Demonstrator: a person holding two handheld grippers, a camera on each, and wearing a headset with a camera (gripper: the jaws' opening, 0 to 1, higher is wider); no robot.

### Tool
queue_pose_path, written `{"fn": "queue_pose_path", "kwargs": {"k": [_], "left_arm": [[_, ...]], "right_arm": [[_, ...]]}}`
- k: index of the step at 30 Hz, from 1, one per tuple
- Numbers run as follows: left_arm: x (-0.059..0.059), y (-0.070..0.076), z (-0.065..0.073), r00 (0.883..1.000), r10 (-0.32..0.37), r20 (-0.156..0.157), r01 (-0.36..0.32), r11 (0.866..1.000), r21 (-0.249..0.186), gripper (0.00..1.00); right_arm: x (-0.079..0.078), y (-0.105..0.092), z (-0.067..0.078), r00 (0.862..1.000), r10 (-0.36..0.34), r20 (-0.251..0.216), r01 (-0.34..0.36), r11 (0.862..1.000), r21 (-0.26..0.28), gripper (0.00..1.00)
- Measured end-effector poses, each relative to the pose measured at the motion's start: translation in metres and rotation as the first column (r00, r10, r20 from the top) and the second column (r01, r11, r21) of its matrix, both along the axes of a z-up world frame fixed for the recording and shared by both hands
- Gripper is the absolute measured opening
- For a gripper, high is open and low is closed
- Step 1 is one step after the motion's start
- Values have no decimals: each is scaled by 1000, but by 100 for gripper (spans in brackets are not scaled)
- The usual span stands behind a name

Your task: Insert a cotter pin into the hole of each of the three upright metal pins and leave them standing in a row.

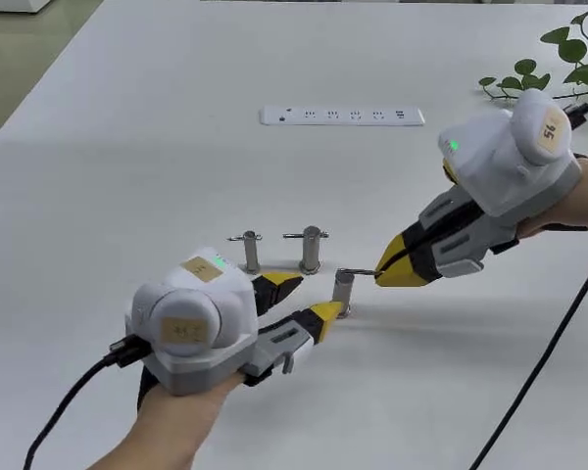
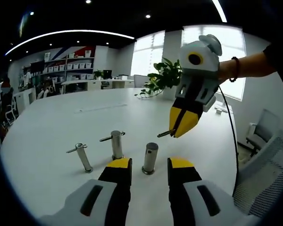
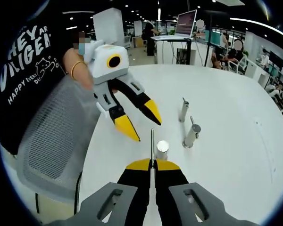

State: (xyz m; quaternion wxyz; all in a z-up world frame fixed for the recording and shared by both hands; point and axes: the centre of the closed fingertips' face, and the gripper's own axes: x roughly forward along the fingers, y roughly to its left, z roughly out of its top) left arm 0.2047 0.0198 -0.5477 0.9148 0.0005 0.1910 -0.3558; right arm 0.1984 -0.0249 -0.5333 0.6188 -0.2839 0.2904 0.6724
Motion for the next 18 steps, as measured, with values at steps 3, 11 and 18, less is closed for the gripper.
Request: {"fn": "queue_pose_path", "kwargs": {"k": [3,11,18], "left_arm": [[2,-4,-4,1000,27,-3,-27,1000,4,28],[12,-14,-11,996,84,-3,-84,996,9,26],[18,-25,-21,996,87,-7,-87,996,36,25]], "right_arm": [[4,-2,-1,1000,-16,6,16,1000,-2,0],[11,-9,-5,999,-43,17,44,999,-16,0],[17,-16,-11,998,-52,32,53,998,-39,0]]}}
